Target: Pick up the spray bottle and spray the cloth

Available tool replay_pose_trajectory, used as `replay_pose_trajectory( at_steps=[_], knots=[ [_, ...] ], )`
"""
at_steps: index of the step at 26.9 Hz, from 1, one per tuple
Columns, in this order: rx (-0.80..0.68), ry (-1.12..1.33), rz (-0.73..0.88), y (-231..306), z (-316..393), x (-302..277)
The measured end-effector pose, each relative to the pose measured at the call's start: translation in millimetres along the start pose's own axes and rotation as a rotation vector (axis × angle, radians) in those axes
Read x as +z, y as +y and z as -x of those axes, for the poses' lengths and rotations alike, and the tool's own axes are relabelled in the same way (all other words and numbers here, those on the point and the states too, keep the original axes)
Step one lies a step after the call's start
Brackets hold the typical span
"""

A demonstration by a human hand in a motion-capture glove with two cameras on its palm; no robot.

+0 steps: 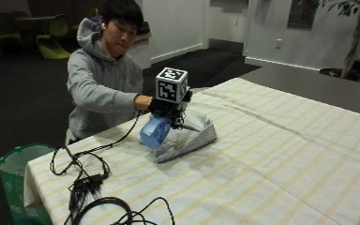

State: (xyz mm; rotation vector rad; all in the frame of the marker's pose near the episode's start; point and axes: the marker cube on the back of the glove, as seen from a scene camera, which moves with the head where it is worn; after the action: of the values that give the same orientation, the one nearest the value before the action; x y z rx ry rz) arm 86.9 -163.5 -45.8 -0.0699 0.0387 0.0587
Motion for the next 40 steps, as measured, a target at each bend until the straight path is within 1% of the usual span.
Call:
replay_pose_trajectory(
  at_steps=[4,7,15,19,24,30,34,37,40],
  knots=[
    [0.000,0.006,-0.030,2.1,5.5,-21.6],
    [0.006,0.006,-0.037,2.7,5.7,-26.1],
    [0.027,-0.004,0.024,2.9,7.7,9.2],
    [0.011,-0.078,0.011,5.9,26.1,3.5],
    [-0.094,-0.266,-0.053,10.9,86.4,-34.0],
    [-0.206,-0.533,-0.178,8.3,148.1,-66.8],
    [-0.259,-0.769,-0.298,3.2,181.5,-71.7],
    [-0.263,-0.928,-0.389,-6.8,200.0,-67.7],
    [-0.256,-1.026,-0.459,-18.8,216.9,-60.1]
  ],
)
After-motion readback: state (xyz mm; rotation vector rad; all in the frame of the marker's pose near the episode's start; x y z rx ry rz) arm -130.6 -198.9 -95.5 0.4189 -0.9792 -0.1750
